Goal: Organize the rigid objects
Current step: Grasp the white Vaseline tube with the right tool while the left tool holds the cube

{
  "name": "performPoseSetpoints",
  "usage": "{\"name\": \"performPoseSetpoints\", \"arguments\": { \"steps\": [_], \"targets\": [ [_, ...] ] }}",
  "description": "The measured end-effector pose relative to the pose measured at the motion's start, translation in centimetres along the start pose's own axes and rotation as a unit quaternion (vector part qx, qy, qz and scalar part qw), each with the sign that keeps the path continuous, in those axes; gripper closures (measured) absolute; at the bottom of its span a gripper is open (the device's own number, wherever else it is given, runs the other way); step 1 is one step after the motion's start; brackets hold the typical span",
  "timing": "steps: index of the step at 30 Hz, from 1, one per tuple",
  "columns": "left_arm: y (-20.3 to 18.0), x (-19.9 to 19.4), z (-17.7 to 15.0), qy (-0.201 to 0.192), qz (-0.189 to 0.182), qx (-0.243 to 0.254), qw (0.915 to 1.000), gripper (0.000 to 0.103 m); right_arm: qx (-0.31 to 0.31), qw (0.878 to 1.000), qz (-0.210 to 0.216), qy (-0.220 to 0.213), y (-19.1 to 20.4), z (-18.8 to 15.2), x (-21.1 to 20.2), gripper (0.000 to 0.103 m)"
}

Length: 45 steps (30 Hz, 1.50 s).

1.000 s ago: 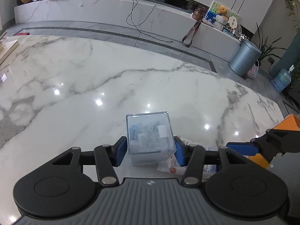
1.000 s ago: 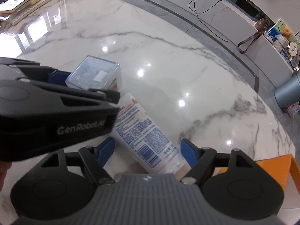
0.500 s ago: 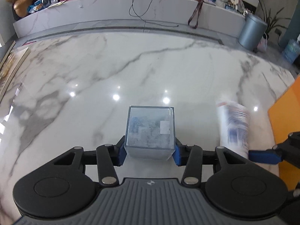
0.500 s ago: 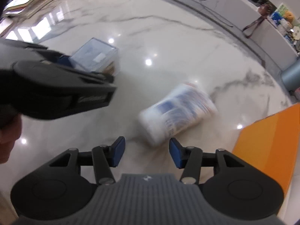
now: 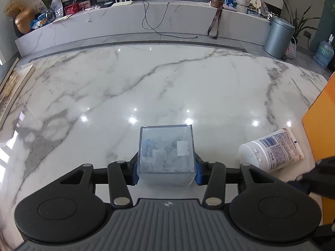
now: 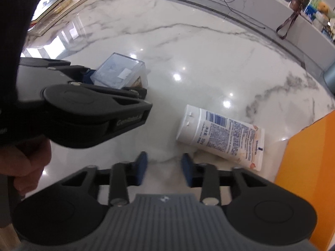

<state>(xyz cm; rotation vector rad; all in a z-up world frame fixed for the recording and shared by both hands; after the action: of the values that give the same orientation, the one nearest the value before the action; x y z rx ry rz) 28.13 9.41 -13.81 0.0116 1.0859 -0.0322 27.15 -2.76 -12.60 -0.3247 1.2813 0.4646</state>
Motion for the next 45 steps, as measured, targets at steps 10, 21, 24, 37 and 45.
{"name": "performPoseSetpoints", "arguments": {
  "steps": [10,21,24,37,45],
  "targets": [
    [0.7,-0.3,-0.2,0.018,-0.005,-0.009,0.9998,0.050,0.017,1.000,-0.007,-0.016,-0.5,0.1,-0.9,0.075],
    [1.3,-0.2,0.2,0.017,-0.009,-0.031,0.9993,0.050,0.019,0.998,-0.045,-0.037,-2.5,2.5,-1.2,0.039],
    [1.3,-0.2,0.2,0.017,-0.012,-0.029,0.9993,0.050,0.006,0.998,-0.052,-0.021,-2.8,3.0,-0.4,0.038],
    [1.9,-0.1,0.5,0.021,-0.020,-0.038,0.9989,0.050,0.003,0.999,-0.052,0.017,-3.5,4.1,0.7,0.034],
    [1.3,-0.4,0.0,0.026,-0.033,-0.019,0.9989,0.050,0.021,0.998,-0.019,0.049,-2.1,1.5,0.2,0.083]
  ]
}}
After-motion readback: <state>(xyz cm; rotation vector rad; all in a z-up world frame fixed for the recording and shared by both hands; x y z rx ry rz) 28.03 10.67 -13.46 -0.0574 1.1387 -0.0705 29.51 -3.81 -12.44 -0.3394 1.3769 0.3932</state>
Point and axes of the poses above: each gripper's, at about its wrist camera, not at the fingertips, and x roughly the way its jaws point, y to its left, z to its top, the point moved 2 cm from there along x, roughly the way its jaws point, and after that the axes turned 8 degrees about y, right-handed, at the moved point
